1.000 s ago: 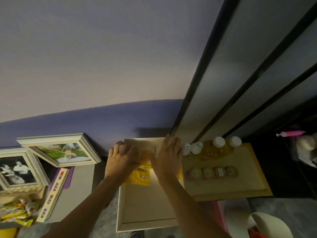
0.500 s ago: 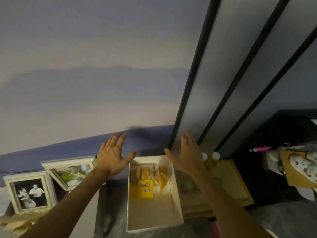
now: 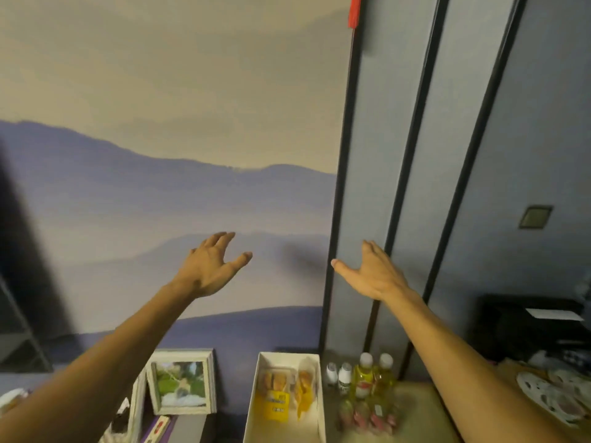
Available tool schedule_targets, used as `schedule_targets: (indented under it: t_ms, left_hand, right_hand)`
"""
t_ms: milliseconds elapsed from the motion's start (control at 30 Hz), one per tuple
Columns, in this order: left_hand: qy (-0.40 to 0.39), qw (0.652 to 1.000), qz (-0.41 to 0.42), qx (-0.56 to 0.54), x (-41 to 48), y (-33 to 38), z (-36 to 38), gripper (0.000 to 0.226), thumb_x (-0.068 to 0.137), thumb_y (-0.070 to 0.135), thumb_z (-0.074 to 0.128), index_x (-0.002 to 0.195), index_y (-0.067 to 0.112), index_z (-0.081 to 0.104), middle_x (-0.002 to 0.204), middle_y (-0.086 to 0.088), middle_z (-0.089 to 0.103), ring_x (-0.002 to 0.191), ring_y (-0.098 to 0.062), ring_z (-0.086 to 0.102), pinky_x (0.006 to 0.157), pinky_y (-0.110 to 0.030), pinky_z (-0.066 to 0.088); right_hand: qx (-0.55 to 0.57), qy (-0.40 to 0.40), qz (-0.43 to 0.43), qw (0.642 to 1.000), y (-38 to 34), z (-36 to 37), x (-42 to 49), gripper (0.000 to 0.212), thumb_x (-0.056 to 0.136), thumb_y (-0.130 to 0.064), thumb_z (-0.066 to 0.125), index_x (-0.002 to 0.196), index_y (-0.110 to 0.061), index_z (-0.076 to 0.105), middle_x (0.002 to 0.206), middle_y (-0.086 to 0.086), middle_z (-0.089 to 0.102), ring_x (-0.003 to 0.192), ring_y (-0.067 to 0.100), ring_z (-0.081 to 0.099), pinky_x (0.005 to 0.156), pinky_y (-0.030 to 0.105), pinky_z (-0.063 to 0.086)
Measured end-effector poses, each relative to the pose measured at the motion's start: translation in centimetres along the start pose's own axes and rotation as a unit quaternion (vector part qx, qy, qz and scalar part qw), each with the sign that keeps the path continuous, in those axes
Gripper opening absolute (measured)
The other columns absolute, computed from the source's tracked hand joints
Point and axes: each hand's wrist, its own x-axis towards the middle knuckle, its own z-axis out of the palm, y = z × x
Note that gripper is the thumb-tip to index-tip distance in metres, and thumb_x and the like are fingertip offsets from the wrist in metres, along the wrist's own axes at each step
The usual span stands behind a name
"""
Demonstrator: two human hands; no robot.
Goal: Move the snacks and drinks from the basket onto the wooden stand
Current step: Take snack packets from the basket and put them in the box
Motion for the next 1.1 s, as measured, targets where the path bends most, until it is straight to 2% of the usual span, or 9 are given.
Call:
schedule_targets:
  t_ms: [167, 300, 367, 467, 533, 600, 800, 933, 1100]
  left_hand:
    - [0.011, 1.0, -0.019, -0.006, -5.4, 2.8, -4.0, 0.107, 0.079, 0.092, 0.025, 0.164, 0.027, 0.029, 0.17, -0.005, 0.029, 0.153, -0.033, 0.034, 0.123, -0.058, 0.03]
    - [0.016, 0.999, -0.027, 0.011, -9.0, 3.3, -5.4, 0.105, 0.081, 0.09, 0.026, 0.164, 0.026, 0.029, 0.17, -0.005, 0.029, 0.153, -0.033, 0.034, 0.123, -0.059, 0.03]
    - [0.023, 0.999, -0.03, 0.016, -10.7, 3.0, -6.0, 0.106, 0.08, 0.091, 0.025, 0.164, 0.025, 0.029, 0.17, -0.005, 0.029, 0.152, -0.033, 0.035, 0.122, -0.059, 0.031]
    - [0.038, 0.997, -0.055, 0.028, -13.5, 1.3, -7.1, 0.1, 0.086, 0.087, 0.029, 0.163, 0.024, 0.03, 0.169, -0.005, 0.031, 0.15, -0.033, 0.038, 0.121, -0.058, 0.033]
    - [0.053, 0.995, -0.078, 0.038, -15.8, -0.9, -7.8, 0.094, 0.09, 0.084, 0.033, 0.163, 0.024, 0.03, 0.168, -0.006, 0.033, 0.148, -0.034, 0.042, 0.12, -0.057, 0.035]
    - [0.065, 0.991, -0.109, 0.049, -18.7, -3.7, -8.8, 0.091, 0.093, 0.083, 0.035, 0.162, 0.024, 0.031, 0.167, -0.007, 0.035, 0.146, -0.034, 0.044, 0.119, -0.058, 0.037]
    - [0.102, 0.959, -0.253, 0.076, -29.3, -14.3, -13.3, 0.101, 0.085, 0.089, 0.031, 0.16, 0.021, 0.037, 0.165, -0.008, 0.039, 0.144, -0.031, 0.046, 0.117, -0.054, 0.04]
    - [0.13, 0.933, -0.328, 0.071, -36.4, -21.4, -16.2, 0.089, 0.093, 0.081, 0.042, 0.16, 0.024, 0.037, 0.166, -0.008, 0.036, 0.147, -0.031, 0.042, 0.119, -0.052, 0.037]
    - [0.125, 0.9, -0.411, 0.071, -43.6, -30.7, -18.1, 0.099, 0.086, 0.09, 0.033, 0.159, 0.023, 0.039, 0.164, -0.01, 0.039, 0.144, -0.032, 0.045, 0.118, -0.051, 0.038]
  right_hand:
    - [0.008, -0.013, -0.034, 0.999, -1.2, -3.4, -4.5, 0.117, 0.091, -0.087, 0.048, 0.172, -0.011, 0.011, 0.18, 0.008, 0.011, 0.165, 0.028, 0.019, 0.127, 0.047, 0.03]
    - [0.021, -0.01, -0.056, 0.998, -3.0, -4.0, -7.5, 0.103, 0.093, -0.081, 0.053, 0.166, -0.012, 0.029, 0.171, 0.009, 0.034, 0.155, 0.031, 0.039, 0.117, 0.047, 0.041]
    - [0.032, -0.004, -0.074, 0.997, -4.0, -3.5, -8.5, 0.103, 0.087, -0.087, 0.052, 0.161, -0.018, 0.037, 0.165, 0.007, 0.044, 0.147, 0.031, 0.048, 0.113, 0.046, 0.048]
    - [0.025, -0.025, -0.104, 0.994, -7.0, -2.1, -9.4, 0.108, 0.088, -0.088, 0.05, 0.166, -0.016, 0.03, 0.171, 0.006, 0.036, 0.151, 0.03, 0.045, 0.116, 0.047, 0.046]
    - [0.013, -0.047, -0.137, 0.989, -9.8, -0.5, -9.9, 0.107, 0.094, -0.082, 0.052, 0.17, -0.013, 0.02, 0.176, 0.007, 0.026, 0.156, 0.031, 0.038, 0.118, 0.046, 0.041]
    - [0.008, -0.067, -0.175, 0.982, -13.5, 1.5, -10.5, 0.105, 0.096, -0.079, 0.053, 0.171, -0.014, 0.018, 0.177, 0.007, 0.024, 0.157, 0.032, 0.036, 0.119, 0.046, 0.039]
    - [0.016, -0.145, -0.29, 0.946, -27.5, 9.2, -14.0, 0.105, 0.096, -0.078, 0.052, 0.171, -0.013, 0.017, 0.177, 0.011, 0.024, 0.156, 0.034, 0.037, 0.12, 0.048, 0.039]
    - [0.016, -0.179, -0.362, 0.915, -37.6, 15.0, -17.6, 0.103, 0.097, -0.078, 0.052, 0.17, -0.014, 0.019, 0.176, 0.012, 0.026, 0.155, 0.035, 0.039, 0.12, 0.049, 0.04]
    - [0.008, -0.244, -0.427, 0.871, -48.5, 23.9, -22.1, 0.106, 0.094, -0.082, 0.052, 0.17, -0.016, 0.02, 0.175, 0.01, 0.027, 0.154, 0.035, 0.039, 0.118, 0.051, 0.042]
